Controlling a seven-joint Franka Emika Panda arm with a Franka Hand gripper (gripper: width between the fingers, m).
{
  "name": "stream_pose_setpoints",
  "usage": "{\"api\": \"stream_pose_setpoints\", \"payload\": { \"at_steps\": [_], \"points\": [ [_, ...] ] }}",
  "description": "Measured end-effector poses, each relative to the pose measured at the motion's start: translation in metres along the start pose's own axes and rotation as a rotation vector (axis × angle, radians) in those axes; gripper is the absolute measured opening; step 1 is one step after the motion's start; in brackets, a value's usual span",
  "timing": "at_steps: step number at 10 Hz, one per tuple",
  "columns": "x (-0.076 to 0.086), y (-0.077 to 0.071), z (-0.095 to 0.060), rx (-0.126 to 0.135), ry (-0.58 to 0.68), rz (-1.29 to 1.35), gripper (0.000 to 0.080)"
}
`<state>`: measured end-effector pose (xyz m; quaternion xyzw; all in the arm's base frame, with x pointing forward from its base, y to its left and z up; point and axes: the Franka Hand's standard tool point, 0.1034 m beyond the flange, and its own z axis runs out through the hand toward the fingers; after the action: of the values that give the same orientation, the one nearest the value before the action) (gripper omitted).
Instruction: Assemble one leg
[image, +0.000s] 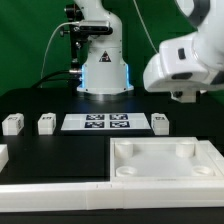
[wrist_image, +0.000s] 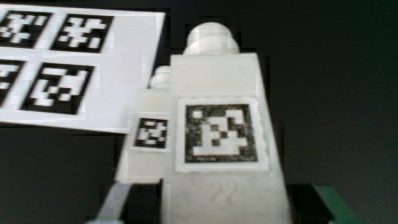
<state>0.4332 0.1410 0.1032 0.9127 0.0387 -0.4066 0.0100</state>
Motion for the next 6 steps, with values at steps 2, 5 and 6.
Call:
{"api": "stream_pose_setpoints", "payload": {
  "at_steps": [2, 5, 6],
  "points": [
    [0.005, 0.0, -0.009, 0.008, 0.063, 0.002, 0.0294],
    [0.018, -0.003, -0.021, 0.03, 0.412, 0.005, 0.0294],
    [0.016, -0.003, -0.019, 0.032, 0.515, 0.003, 0.0294]
  ]
}}
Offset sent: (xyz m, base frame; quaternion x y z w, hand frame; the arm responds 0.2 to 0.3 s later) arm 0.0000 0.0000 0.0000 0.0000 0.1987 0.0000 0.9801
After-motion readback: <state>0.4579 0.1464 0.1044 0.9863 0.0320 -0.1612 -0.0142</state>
